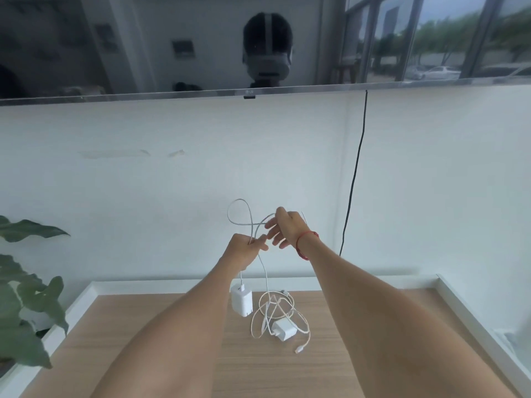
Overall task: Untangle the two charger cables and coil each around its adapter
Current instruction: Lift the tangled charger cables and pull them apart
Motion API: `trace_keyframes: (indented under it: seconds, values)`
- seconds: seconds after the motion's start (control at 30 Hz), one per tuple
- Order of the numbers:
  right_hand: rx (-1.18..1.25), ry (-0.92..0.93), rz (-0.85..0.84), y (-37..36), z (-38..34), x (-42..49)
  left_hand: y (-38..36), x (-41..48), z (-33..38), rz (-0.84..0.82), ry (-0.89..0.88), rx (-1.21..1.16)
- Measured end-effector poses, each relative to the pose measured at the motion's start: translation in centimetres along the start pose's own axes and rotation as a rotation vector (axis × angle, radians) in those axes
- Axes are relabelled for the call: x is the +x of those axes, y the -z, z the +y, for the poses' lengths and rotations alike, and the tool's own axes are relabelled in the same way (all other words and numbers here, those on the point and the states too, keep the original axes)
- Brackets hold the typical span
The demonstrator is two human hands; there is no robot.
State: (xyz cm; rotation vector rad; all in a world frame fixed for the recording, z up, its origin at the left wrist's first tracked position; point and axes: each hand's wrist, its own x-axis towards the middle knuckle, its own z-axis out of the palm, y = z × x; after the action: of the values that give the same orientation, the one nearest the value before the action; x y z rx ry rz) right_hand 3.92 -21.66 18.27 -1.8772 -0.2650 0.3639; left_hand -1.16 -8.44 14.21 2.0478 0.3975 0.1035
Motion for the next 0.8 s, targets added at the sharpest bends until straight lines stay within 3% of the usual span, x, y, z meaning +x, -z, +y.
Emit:
trace_keyframes:
  seconds: [0.07,0.2,0.27,0.47,0.57,0.8]
  values:
    - [-0.142,-0.021,0.013,-0.2,1.6,-0.1,0.4,0.0,0.2,0.025,0.002,-0.046]
    - [-0.546,-0.139,-0.277,-1.7,4.2,-0.5,1.1,-0.3,0.9,0.013,-0.007,-0.134]
    - [-0.608,-0.141,-0.339,-2.8,4.7,-0.6,1.4,-0.5,1.5,-0.003,-0.007,-0.156]
    - [-0.486,-0.063,-0.219,-3.1,3.6,0.0,2.9,-0.8,0.7,0.0,0.009,0.066]
    - [-0.29,-0.05,-0.102,-2.0,2.4,0.4,2.7,-0.6,-1.3,0.023,0.059,0.063]
    - [-0.238,0.079,-0.048,-1.0,-0.4,0.9,1.0,-0.9,-2.4,-0.075,0.071,0.135]
